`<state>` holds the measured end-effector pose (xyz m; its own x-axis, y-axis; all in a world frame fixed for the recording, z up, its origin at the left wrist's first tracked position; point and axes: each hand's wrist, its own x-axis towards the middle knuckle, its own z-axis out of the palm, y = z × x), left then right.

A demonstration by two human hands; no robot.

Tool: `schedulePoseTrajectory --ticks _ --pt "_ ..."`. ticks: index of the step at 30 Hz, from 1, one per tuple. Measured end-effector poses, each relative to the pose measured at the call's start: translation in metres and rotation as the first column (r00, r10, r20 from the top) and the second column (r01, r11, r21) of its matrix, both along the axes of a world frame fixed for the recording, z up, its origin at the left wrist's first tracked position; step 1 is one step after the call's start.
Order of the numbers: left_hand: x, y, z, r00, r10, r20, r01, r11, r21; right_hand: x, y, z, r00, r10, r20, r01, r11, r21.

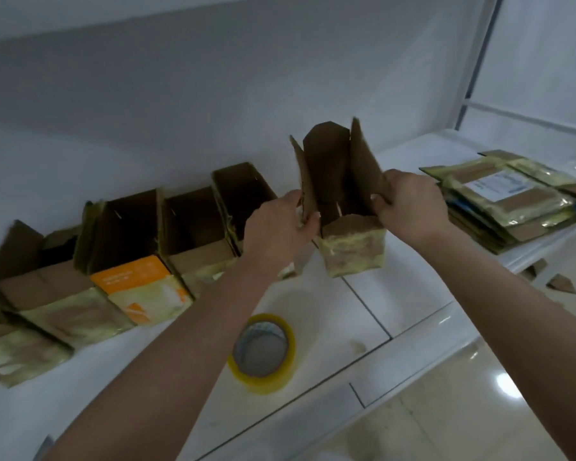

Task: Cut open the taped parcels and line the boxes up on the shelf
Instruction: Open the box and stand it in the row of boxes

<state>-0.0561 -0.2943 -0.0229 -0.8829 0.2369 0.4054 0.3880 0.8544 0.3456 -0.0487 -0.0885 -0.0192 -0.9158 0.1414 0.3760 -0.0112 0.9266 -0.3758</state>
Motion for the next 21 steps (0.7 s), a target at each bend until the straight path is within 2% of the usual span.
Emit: schedulePoseTrajectory --ticks 5,12,18,21 --pt "-0.035 0.010 -0.002 0.983 0.184 -0.013 -0.184 0.966 -0.181 -0.059 -0.001 -0.014 0.995 0.086 0.041 -0.089 0.993 0.077" --pt "-0.055 0.016 -0.017 0.946 0.325 0.004 -0.316 0.923 -0.218 -0.103 -0.012 -0.040 0.976 0.205 0.073 -0.211 0.974 0.082" --pt "-0.064 0.033 -0.034 0.892 0.433 0.127 -0.366 0.860 -0.356 -0.123 -0.028 -0.050 0.929 0.321 0.184 -0.341 0.936 0.088" --pt "-0.066 0.039 -0.037 0.870 0.464 0.166 -0.387 0.852 -0.353 -0.128 -0.026 -0.048 0.908 0.357 0.219 -0.382 0.921 0.083"
